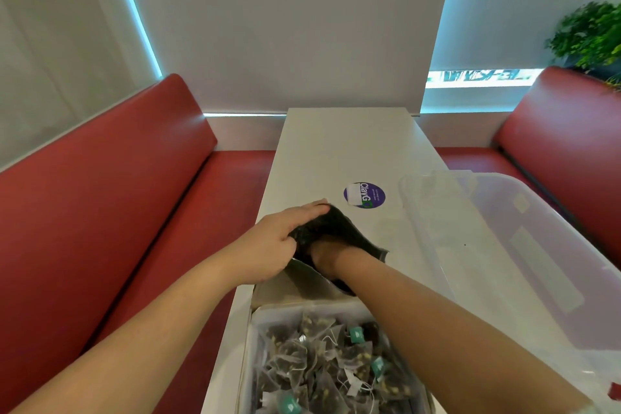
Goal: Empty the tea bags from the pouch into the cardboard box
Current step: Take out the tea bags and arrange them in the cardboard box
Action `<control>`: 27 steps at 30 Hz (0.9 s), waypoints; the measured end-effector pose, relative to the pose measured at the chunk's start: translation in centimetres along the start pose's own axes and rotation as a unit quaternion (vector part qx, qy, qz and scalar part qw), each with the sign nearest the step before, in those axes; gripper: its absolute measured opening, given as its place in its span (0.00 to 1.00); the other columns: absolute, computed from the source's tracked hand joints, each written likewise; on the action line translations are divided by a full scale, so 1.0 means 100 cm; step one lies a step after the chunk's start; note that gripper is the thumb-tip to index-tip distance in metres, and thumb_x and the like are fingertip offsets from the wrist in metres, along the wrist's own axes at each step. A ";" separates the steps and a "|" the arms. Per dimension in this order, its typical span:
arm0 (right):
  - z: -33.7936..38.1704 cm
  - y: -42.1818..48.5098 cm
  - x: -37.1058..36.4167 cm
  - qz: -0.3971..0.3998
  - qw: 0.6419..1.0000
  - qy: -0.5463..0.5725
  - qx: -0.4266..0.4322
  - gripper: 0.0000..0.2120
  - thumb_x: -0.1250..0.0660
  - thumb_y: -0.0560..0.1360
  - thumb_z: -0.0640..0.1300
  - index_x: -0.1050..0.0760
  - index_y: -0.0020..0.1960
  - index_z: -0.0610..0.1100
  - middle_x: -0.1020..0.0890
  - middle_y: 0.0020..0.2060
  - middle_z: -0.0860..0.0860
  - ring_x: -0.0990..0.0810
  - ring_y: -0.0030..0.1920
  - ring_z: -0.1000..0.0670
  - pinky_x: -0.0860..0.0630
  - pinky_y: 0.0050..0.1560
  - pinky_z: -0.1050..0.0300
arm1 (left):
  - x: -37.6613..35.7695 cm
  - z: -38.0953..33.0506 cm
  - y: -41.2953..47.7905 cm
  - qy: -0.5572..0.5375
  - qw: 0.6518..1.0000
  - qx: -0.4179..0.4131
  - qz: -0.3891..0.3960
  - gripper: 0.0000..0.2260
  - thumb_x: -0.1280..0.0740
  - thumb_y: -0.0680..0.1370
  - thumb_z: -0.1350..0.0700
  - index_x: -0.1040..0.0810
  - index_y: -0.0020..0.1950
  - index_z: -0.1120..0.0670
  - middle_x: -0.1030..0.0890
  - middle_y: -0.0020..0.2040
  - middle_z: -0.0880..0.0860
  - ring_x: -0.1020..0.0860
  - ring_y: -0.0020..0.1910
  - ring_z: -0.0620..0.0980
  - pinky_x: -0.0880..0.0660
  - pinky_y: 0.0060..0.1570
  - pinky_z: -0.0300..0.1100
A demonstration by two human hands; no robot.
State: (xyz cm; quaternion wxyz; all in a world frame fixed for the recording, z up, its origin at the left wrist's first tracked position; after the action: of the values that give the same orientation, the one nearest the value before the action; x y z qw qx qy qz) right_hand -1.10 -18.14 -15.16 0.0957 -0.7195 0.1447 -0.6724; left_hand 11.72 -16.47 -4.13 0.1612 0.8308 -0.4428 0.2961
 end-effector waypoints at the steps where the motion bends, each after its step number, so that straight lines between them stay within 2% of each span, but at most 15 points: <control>1: 0.002 0.003 -0.006 -0.016 1.000 -0.004 0.009 0.21 0.45 0.80 0.51 0.38 0.72 0.49 0.30 0.68 0.46 0.31 0.65 0.43 0.37 0.66 0.50 | 0.000 0.000 0.000 0.002 1.000 0.000 -0.001 0.37 0.49 0.71 0.75 0.36 0.73 0.44 0.38 0.74 0.39 0.43 0.73 0.33 0.48 0.69 0.25; 3: 0.005 0.001 -0.009 -0.044 0.998 0.036 0.000 0.18 0.46 0.81 0.51 0.33 0.69 0.47 0.27 0.65 0.45 0.28 0.62 0.43 0.33 0.60 0.52 | -0.001 -0.001 0.000 0.010 1.000 -0.003 -0.001 0.37 0.49 0.71 0.75 0.36 0.73 0.44 0.38 0.74 0.39 0.43 0.72 0.33 0.49 0.67 0.23; 6: 0.003 -0.017 -0.002 -0.078 0.988 0.132 -0.001 0.15 0.46 0.81 0.41 0.28 0.64 0.37 0.24 0.60 0.38 0.25 0.60 0.39 0.28 0.59 0.46 | -0.005 -0.006 0.000 0.017 1.000 -0.010 0.005 0.37 0.49 0.70 0.76 0.36 0.73 0.46 0.38 0.73 0.39 0.43 0.72 0.33 0.49 0.65 0.20; 8: 0.001 -0.037 0.005 -0.082 0.982 0.171 0.004 0.14 0.45 0.80 0.38 0.27 0.61 0.36 0.22 0.57 0.37 0.23 0.57 0.38 0.26 0.56 0.45 | -0.007 -0.007 -0.001 0.016 1.000 -0.010 0.005 0.37 0.49 0.70 0.76 0.36 0.74 0.47 0.38 0.73 0.39 0.44 0.72 0.33 0.49 0.65 0.20; 11: 0.009 -0.077 0.017 -0.095 0.984 0.151 0.002 0.10 0.40 0.77 0.36 0.24 0.57 0.36 0.20 0.53 0.39 0.21 0.52 0.39 0.26 0.48 0.50 | -0.009 -0.007 -0.010 0.002 1.000 -0.011 -0.003 0.37 0.49 0.71 0.76 0.36 0.73 0.45 0.38 0.74 0.39 0.43 0.73 0.33 0.49 0.67 0.23; 13: 0.011 -0.097 0.022 -0.116 0.987 0.114 0.010 0.12 0.37 0.76 0.36 0.25 0.59 0.38 0.21 0.55 0.41 0.22 0.54 0.41 0.26 0.53 0.51 | -0.007 -0.003 -0.010 -0.012 1.000 -0.003 -0.005 0.37 0.49 0.71 0.76 0.36 0.73 0.44 0.38 0.74 0.39 0.43 0.73 0.33 0.47 0.67 0.24; 15: 0.011 -0.127 0.024 -0.200 0.973 0.106 0.033 0.14 0.35 0.74 0.35 0.24 0.60 0.39 0.22 0.55 0.43 0.22 0.54 0.43 0.24 0.56 0.51 | -0.010 -0.007 -0.013 -0.011 1.000 -0.004 -0.003 0.37 0.49 0.72 0.75 0.36 0.73 0.43 0.38 0.74 0.39 0.43 0.73 0.34 0.46 0.68 0.26; 16: 0.007 -0.139 0.026 -0.265 0.953 0.137 0.043 0.14 0.32 0.72 0.34 0.21 0.58 0.40 0.21 0.53 0.45 0.20 0.51 0.44 0.22 0.52 0.51 | -0.009 -0.006 -0.012 -0.007 1.000 -0.002 -0.007 0.36 0.49 0.72 0.75 0.36 0.73 0.43 0.38 0.74 0.39 0.43 0.73 0.34 0.45 0.69 0.27; 19: -0.003 -0.172 0.030 -0.366 0.905 0.210 0.059 0.13 0.28 0.69 0.32 0.17 0.52 0.43 0.18 0.47 0.48 0.18 0.43 0.49 0.20 0.44 0.58 | -0.006 -0.005 -0.008 0.052 0.999 -0.006 -0.016 0.36 0.48 0.73 0.74 0.36 0.73 0.42 0.40 0.76 0.40 0.44 0.74 0.37 0.46 0.71 0.31; 23: -0.006 -0.202 0.029 -0.380 0.879 0.276 0.082 0.10 0.30 0.73 0.35 0.17 0.51 0.46 0.19 0.48 0.53 0.21 0.44 0.56 0.24 0.48 0.68 | -0.003 -0.001 0.000 0.154 0.988 0.002 0.002 0.35 0.47 0.73 0.74 0.36 0.73 0.42 0.46 0.78 0.42 0.47 0.76 0.44 0.48 0.73 0.36; 27: -0.010 -0.219 0.009 -0.348 0.863 0.355 0.088 0.11 0.30 0.72 0.35 0.17 0.49 0.49 0.20 0.45 0.59 0.22 0.43 0.62 0.26 0.46 0.73 | -0.002 -0.010 0.005 0.210 0.978 -0.016 -0.008 0.30 0.43 0.74 0.69 0.35 0.74 0.47 0.41 0.77 0.45 0.41 0.75 0.47 0.44 0.74 0.42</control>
State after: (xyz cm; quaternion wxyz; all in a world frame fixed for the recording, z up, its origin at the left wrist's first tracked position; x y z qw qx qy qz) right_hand -0.26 2.17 -6.95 -0.1390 -0.4245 -0.1506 -0.8819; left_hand 10.85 -16.05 -3.46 0.2658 0.7508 -0.3974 0.4557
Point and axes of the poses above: each hand's wrist, its own y-axis towards the middle knuckle, its own x-axis out of the back of the hand, z = x × y, the point moved 3 cm from there along y, towards the middle knuckle
